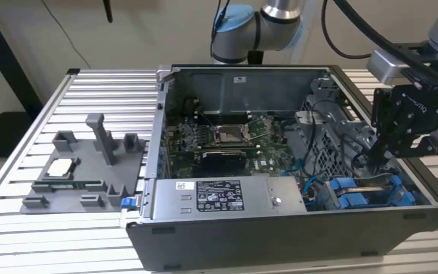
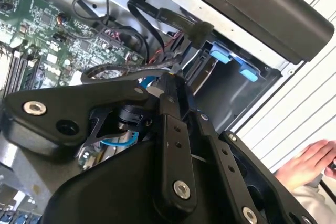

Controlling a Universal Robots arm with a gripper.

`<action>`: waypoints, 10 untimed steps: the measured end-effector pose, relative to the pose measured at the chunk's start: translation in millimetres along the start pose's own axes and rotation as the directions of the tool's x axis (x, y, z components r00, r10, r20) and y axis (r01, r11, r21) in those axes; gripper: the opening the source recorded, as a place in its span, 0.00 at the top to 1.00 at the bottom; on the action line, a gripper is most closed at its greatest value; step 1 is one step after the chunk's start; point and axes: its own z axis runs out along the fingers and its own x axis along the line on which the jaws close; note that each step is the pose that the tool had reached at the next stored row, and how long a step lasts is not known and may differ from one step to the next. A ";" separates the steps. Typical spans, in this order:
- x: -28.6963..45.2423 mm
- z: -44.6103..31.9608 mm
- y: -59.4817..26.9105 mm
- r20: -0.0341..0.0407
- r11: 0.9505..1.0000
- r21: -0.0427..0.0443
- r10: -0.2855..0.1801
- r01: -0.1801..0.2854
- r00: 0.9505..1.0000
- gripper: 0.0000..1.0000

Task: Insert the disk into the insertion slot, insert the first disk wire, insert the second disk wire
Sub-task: 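Insert the first disk wire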

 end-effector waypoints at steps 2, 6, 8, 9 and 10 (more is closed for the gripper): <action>3.0 1.6 -0.3 0.000 1.000 0.001 0.000 0.000 1.000 0.81; 9.1 4.9 -1.0 0.000 1.000 0.004 0.000 0.000 1.000 0.81; 11.5 6.1 -1.7 0.000 1.000 0.004 0.000 0.000 1.000 0.81; 12.5 6.6 -2.2 0.000 1.000 0.004 0.000 0.000 1.000 0.81; 13.4 7.2 -2.5 0.000 1.000 0.004 0.000 0.000 1.000 0.81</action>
